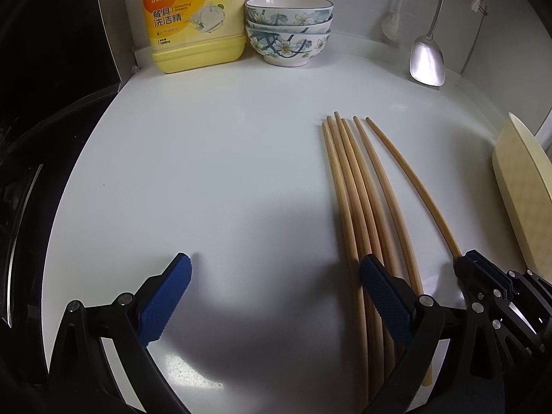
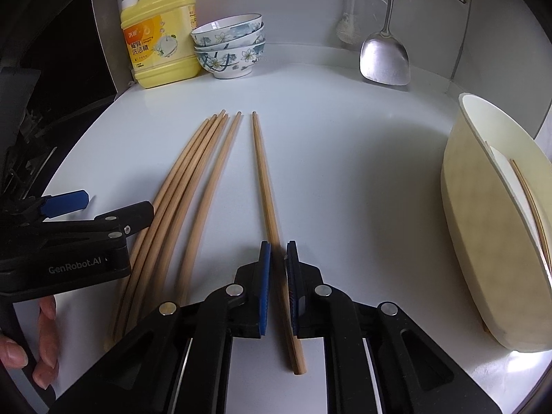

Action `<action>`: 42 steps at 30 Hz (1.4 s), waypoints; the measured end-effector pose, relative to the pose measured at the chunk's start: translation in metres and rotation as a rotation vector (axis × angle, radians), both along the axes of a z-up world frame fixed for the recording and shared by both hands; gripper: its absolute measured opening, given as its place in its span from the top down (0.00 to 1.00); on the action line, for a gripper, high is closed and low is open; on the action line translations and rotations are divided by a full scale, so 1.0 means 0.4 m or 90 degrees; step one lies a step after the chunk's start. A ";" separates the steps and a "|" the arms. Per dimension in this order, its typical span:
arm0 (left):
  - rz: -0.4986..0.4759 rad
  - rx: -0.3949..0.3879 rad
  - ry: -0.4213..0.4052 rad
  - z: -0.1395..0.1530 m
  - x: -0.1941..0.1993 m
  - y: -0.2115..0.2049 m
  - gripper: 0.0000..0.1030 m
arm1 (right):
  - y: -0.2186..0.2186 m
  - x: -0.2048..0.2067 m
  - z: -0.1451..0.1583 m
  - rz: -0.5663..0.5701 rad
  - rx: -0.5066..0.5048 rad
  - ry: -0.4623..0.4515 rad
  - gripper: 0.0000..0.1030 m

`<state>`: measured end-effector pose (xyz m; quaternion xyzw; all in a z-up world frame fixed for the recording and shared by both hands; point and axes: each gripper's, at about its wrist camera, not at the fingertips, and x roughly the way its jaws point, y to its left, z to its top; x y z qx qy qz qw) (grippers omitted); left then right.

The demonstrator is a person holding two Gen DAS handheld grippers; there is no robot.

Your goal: Organize utensils

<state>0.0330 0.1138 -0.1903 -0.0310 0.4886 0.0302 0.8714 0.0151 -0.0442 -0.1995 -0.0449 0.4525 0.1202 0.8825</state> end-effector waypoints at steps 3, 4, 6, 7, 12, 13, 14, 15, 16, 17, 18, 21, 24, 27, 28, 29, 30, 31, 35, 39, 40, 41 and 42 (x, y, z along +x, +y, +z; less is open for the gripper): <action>-0.005 0.028 -0.006 -0.006 -0.005 -0.006 0.05 | -0.001 0.001 0.000 0.002 0.001 0.000 0.91; -0.002 0.025 -0.005 -0.006 -0.004 -0.005 0.05 | -0.001 0.001 0.001 0.001 0.001 0.000 0.91; 0.004 0.023 -0.004 -0.006 0.001 -0.001 0.06 | -0.001 0.001 0.001 0.001 0.002 0.001 0.91; 0.005 0.022 -0.005 -0.006 0.003 0.001 0.06 | -0.001 0.001 0.000 0.001 0.002 0.002 0.91; 0.018 0.038 -0.012 -0.004 0.000 0.028 0.05 | 0.000 0.002 0.000 0.001 0.000 0.002 0.91; 0.022 0.037 -0.011 -0.004 0.000 0.037 0.05 | 0.000 0.003 0.000 0.001 0.000 0.003 0.91; 0.025 0.037 -0.010 -0.003 0.000 0.044 0.06 | 0.001 0.004 0.000 0.003 0.000 0.003 0.91; 0.027 0.038 -0.011 -0.001 -0.001 0.049 0.06 | 0.000 0.007 0.001 0.005 0.001 0.004 0.91; 0.028 0.041 -0.013 0.001 -0.001 0.053 0.06 | 0.000 0.007 0.001 0.005 0.002 0.004 0.91; 0.028 0.044 -0.017 0.003 -0.002 0.056 0.06 | 0.000 0.009 0.002 0.006 0.004 0.004 0.91; 0.027 0.044 -0.022 0.007 -0.004 0.058 0.06 | -0.001 0.011 0.002 0.007 0.005 0.005 0.91; 0.026 0.040 -0.041 0.024 -0.007 0.063 0.06 | -0.001 0.017 0.001 0.006 0.001 0.004 0.88; 0.019 0.047 -0.051 0.032 0.000 0.058 0.06 | -0.002 0.026 0.003 0.004 0.000 0.001 0.81; 0.016 0.071 -0.056 0.034 0.006 0.053 0.06 | -0.001 0.032 0.006 0.005 -0.003 -0.004 0.81; 0.017 0.075 -0.058 0.035 0.007 0.055 0.06 | 0.000 0.034 0.006 0.004 -0.006 -0.005 0.81; 0.019 0.075 -0.060 0.036 0.007 0.058 0.06 | 0.000 0.037 0.006 0.004 -0.008 -0.004 0.80; 0.021 0.074 -0.061 0.037 0.008 0.061 0.06 | 0.001 0.039 0.004 0.005 -0.009 -0.002 0.79; 0.023 0.071 -0.060 0.036 0.011 0.066 0.06 | 0.001 0.042 0.002 0.006 -0.010 -0.001 0.77; 0.018 0.053 -0.037 0.019 0.028 0.073 0.06 | 0.003 0.050 0.000 0.007 -0.011 0.002 0.77; 0.014 0.061 -0.029 0.007 0.037 0.069 0.06 | 0.006 0.057 -0.002 0.010 -0.013 0.001 0.77; 0.013 0.064 -0.026 0.003 0.039 0.068 0.06 | 0.007 0.059 -0.002 0.011 -0.015 0.000 0.77; 0.011 0.063 -0.024 0.000 0.041 0.067 0.06 | 0.008 0.061 -0.002 0.012 -0.016 0.000 0.77; 0.011 0.060 -0.026 0.000 0.041 0.067 0.06 | 0.009 0.063 -0.002 0.012 -0.016 0.000 0.76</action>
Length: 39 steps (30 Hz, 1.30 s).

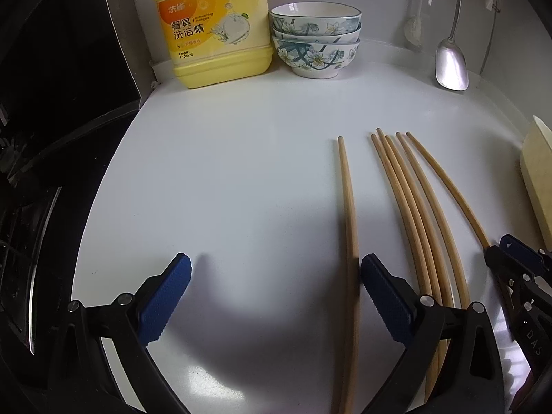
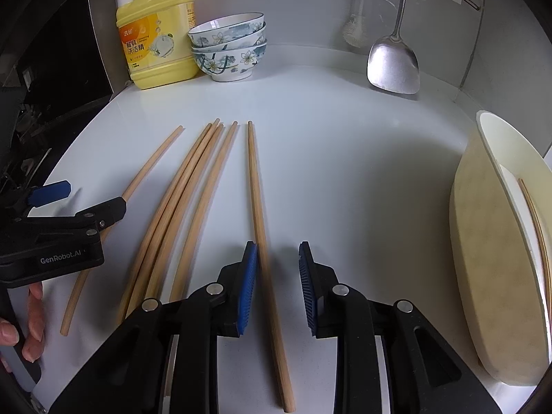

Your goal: Organize utensils

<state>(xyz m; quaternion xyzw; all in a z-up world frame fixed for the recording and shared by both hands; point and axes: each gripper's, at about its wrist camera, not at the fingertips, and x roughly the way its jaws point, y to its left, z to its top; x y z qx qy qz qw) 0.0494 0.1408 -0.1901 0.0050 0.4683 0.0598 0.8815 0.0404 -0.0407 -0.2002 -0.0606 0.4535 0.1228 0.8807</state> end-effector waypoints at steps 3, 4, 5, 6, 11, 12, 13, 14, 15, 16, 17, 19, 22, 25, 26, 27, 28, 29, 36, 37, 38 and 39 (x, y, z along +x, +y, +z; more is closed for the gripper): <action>-0.001 -0.012 0.003 -0.003 0.006 0.002 0.05 | 0.003 0.004 0.000 0.002 -0.006 -0.002 0.76; -0.001 -0.019 0.003 -0.004 0.008 0.004 0.05 | 0.005 0.005 0.001 0.004 -0.012 -0.004 0.76; 0.000 -0.029 0.004 -0.006 0.009 0.007 0.05 | 0.010 0.004 0.001 0.008 -0.020 -0.007 0.76; 0.002 -0.032 0.003 -0.007 0.009 0.009 0.05 | 0.015 0.002 0.001 0.014 -0.028 -0.011 0.76; -0.008 -0.030 -0.002 -0.007 0.007 0.003 0.05 | 0.031 0.001 0.001 0.044 -0.023 -0.012 0.76; -0.011 -0.030 -0.001 -0.007 0.008 0.001 0.05 | 0.034 0.002 0.000 0.047 -0.021 -0.012 0.76; -0.014 -0.030 0.001 -0.007 0.010 -0.002 0.05 | 0.036 0.004 0.000 0.049 -0.018 -0.011 0.76; -0.016 -0.030 0.002 -0.006 0.012 -0.005 0.05 | 0.037 0.005 0.000 0.050 -0.015 -0.009 0.77; -0.018 -0.030 0.003 -0.006 0.012 -0.007 0.05 | 0.037 0.007 0.000 0.051 -0.013 -0.008 0.77; -0.021 -0.031 0.003 -0.005 0.013 -0.010 0.06 | 0.038 0.008 0.001 0.052 -0.013 -0.008 0.77; -0.025 -0.031 0.003 -0.005 0.012 -0.013 0.07 | 0.039 0.008 0.001 0.053 -0.013 -0.008 0.77; -0.033 -0.032 0.002 -0.002 0.009 -0.018 0.12 | 0.039 0.008 0.002 0.054 -0.011 -0.006 0.78; -0.050 -0.032 -0.001 0.007 0.000 -0.037 0.27 | 0.040 0.007 0.002 0.052 -0.014 -0.009 0.88; -0.064 -0.033 -0.005 0.013 -0.008 -0.057 0.43 | 0.041 0.005 0.003 0.047 -0.017 -0.011 0.92; -0.069 -0.032 -0.007 0.014 -0.011 -0.063 0.50 | 0.042 0.004 0.003 0.047 -0.019 -0.012 0.94; -0.074 -0.032 -0.009 0.016 -0.013 -0.068 0.58 | 0.043 0.001 0.003 0.046 -0.021 -0.014 0.94; -0.079 -0.032 -0.010 0.017 -0.017 -0.074 0.62 | 0.044 -0.001 0.004 0.045 -0.022 -0.015 0.94; -0.085 -0.031 -0.011 0.018 -0.021 -0.079 0.72 | 0.045 -0.003 0.003 0.044 -0.022 -0.016 0.94; -0.085 -0.061 0.005 0.022 -0.030 -0.068 0.93 | 0.024 -0.002 0.008 0.010 0.013 -0.007 0.94; -0.084 -0.068 0.009 0.023 -0.031 -0.063 0.93 | 0.019 -0.003 0.008 0.003 0.021 -0.004 0.94; -0.084 -0.075 0.013 0.023 -0.033 -0.058 0.93 | 0.015 -0.004 0.009 -0.004 0.031 0.000 0.94; -0.084 -0.082 0.018 0.024 -0.035 -0.054 0.93 | 0.011 -0.007 0.011 -0.010 0.041 0.004 0.94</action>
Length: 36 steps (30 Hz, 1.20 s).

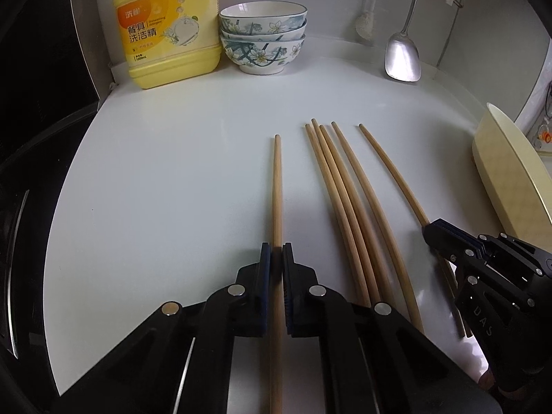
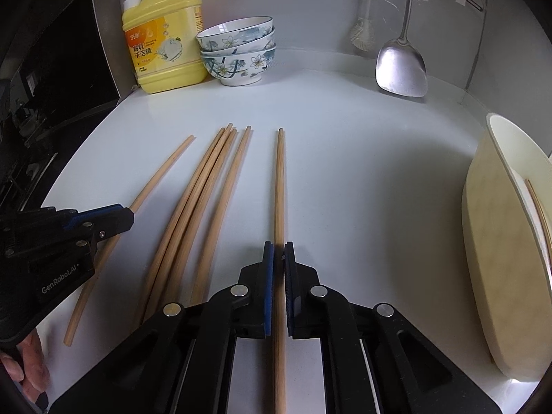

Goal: Organize utensils
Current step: 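Carry the left tool's chopstick into the basin while the right tool carries its chopstick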

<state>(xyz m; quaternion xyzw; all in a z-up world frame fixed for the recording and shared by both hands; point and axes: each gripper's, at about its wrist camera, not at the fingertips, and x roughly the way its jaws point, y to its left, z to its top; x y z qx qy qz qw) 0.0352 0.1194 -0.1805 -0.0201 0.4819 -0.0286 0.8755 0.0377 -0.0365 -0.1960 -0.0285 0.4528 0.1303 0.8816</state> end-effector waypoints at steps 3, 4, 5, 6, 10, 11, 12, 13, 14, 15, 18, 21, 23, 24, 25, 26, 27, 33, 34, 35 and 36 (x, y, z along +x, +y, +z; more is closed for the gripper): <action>-0.003 -0.015 0.008 0.010 -0.010 0.008 0.93 | 0.003 -0.013 0.010 -0.008 0.003 0.002 0.94; -0.006 -0.018 0.009 0.017 -0.014 0.009 0.93 | 0.005 -0.018 0.016 -0.010 0.003 0.001 0.94; -0.010 -0.021 0.010 0.025 -0.018 0.010 0.93 | 0.008 -0.024 0.024 -0.011 0.004 0.000 0.94; -0.013 -0.023 0.011 0.034 -0.022 0.010 0.93 | 0.011 -0.029 0.032 -0.014 0.006 -0.001 0.94; -0.034 -0.023 0.011 0.083 -0.038 0.014 0.93 | 0.020 -0.054 0.084 -0.026 0.019 -0.005 0.94; -0.039 -0.021 0.008 0.099 -0.043 0.016 0.93 | 0.022 -0.062 0.098 -0.029 0.020 -0.007 0.94; -0.045 -0.017 0.004 0.115 -0.048 0.018 0.93 | 0.024 -0.070 0.113 -0.033 0.021 -0.008 0.94; -0.050 -0.012 0.001 0.133 -0.053 0.020 0.93 | 0.024 -0.077 0.129 -0.038 0.024 -0.008 0.94; -0.056 -0.010 -0.001 0.149 -0.057 0.021 0.93 | 0.023 -0.085 0.146 -0.043 0.028 -0.008 0.94; -0.063 -0.009 -0.003 0.166 -0.062 0.022 0.93 | 0.020 -0.095 0.164 -0.049 0.030 -0.009 0.94; -0.085 -0.010 -0.010 0.216 -0.075 0.015 0.93 | 0.004 -0.126 0.223 -0.074 0.031 -0.020 0.94; -0.113 -0.016 -0.023 0.268 -0.086 -0.012 0.93 | -0.033 -0.157 0.277 -0.112 0.032 -0.033 0.94; -0.136 -0.023 -0.033 0.300 -0.092 -0.042 0.93 | -0.068 -0.176 0.308 -0.140 0.031 -0.043 0.94; -0.149 -0.029 -0.038 0.313 -0.093 -0.059 0.93 | -0.088 -0.185 0.322 -0.155 0.029 -0.049 0.94; -0.162 -0.035 -0.042 0.326 -0.093 -0.080 0.93 | -0.109 -0.191 0.336 -0.168 0.026 -0.053 0.94; -0.173 -0.041 -0.045 0.338 -0.091 -0.102 0.93 | -0.133 -0.199 0.349 -0.181 0.024 -0.056 0.94; -0.184 -0.048 -0.048 0.349 -0.090 -0.127 0.93 | -0.157 -0.205 0.360 -0.192 0.021 -0.059 0.94; -0.237 -0.099 -0.053 0.402 -0.047 -0.306 0.93 | -0.331 -0.214 0.412 -0.246 -0.001 -0.076 0.94; -0.242 -0.104 -0.056 0.409 -0.037 -0.340 0.93 | -0.364 -0.209 0.418 -0.251 -0.002 -0.079 0.94; -0.246 -0.107 -0.059 0.415 -0.025 -0.374 0.93 | -0.397 -0.202 0.423 -0.254 -0.001 -0.081 0.94; -0.247 -0.108 -0.062 0.418 -0.013 -0.409 0.93 | -0.429 -0.194 0.424 -0.257 0.001 -0.082 0.94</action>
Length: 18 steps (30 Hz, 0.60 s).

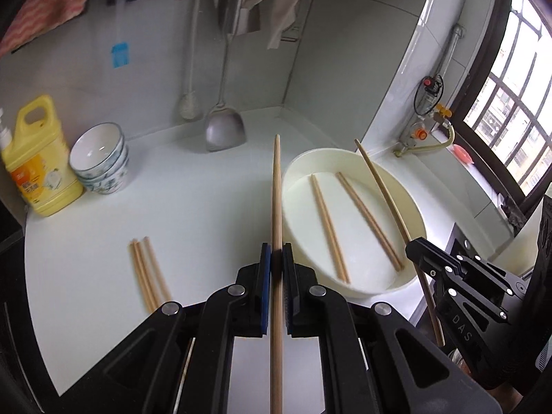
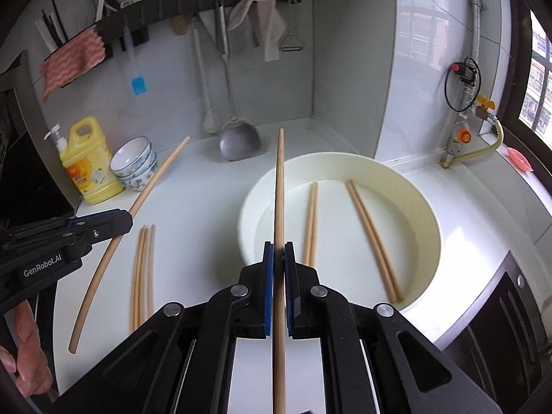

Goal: Organize utensils
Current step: 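Carry the left tool's chopstick into the basin while the right tool carries its chopstick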

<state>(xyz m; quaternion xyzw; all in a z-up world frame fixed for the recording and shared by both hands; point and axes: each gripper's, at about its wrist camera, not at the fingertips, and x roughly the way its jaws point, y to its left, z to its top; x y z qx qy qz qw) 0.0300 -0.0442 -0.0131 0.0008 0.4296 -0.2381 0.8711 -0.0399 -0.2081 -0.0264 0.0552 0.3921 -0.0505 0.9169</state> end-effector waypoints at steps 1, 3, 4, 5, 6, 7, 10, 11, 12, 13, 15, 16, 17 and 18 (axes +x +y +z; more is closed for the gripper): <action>-0.001 -0.002 0.001 0.003 0.010 -0.035 0.93 | -0.033 0.007 0.001 -0.002 0.002 -0.001 0.94; -0.005 -0.008 0.006 0.001 0.029 -0.106 0.93 | -0.098 0.028 0.000 -0.005 0.006 -0.003 0.94; -0.007 -0.011 0.010 -0.003 0.040 -0.143 0.93 | -0.127 0.037 -0.003 -0.007 0.009 -0.002 0.94; -0.007 -0.012 0.012 -0.007 0.050 -0.174 0.93 | -0.158 0.047 -0.009 -0.011 0.014 0.000 0.94; -0.008 -0.013 0.014 -0.014 0.058 -0.204 0.93 | -0.188 0.058 -0.018 -0.012 0.021 0.006 0.94; -0.007 -0.011 0.017 -0.022 0.068 -0.234 0.93 | -0.210 0.072 -0.030 -0.011 0.029 0.014 0.94; 0.001 -0.008 0.035 -0.057 0.093 -0.300 0.93 | -0.260 0.108 -0.066 0.005 0.040 0.035 0.94; 0.004 -0.006 0.042 -0.071 0.103 -0.318 0.93 | -0.273 0.120 -0.080 0.011 0.045 0.043 0.94; 0.008 -0.003 0.047 -0.083 0.112 -0.334 0.93 | -0.284 0.129 -0.093 0.015 0.050 0.049 0.94; 0.010 0.004 0.051 -0.098 0.120 -0.352 0.93 | -0.296 0.140 -0.108 0.020 0.057 0.056 0.94; 0.013 0.017 0.059 -0.124 0.134 -0.378 0.93 | -0.312 0.159 -0.134 0.028 0.066 0.068 0.94; 0.015 0.023 0.067 -0.138 0.142 -0.389 0.93 | -0.320 0.168 -0.147 0.033 0.070 0.073 0.94; 0.019 0.023 0.076 -0.152 0.150 -0.396 0.93 | -0.326 0.177 -0.159 0.037 0.073 0.079 0.94; 0.022 0.021 0.084 -0.165 0.157 -0.399 0.93 | -0.330 0.185 -0.171 0.040 0.074 0.084 0.94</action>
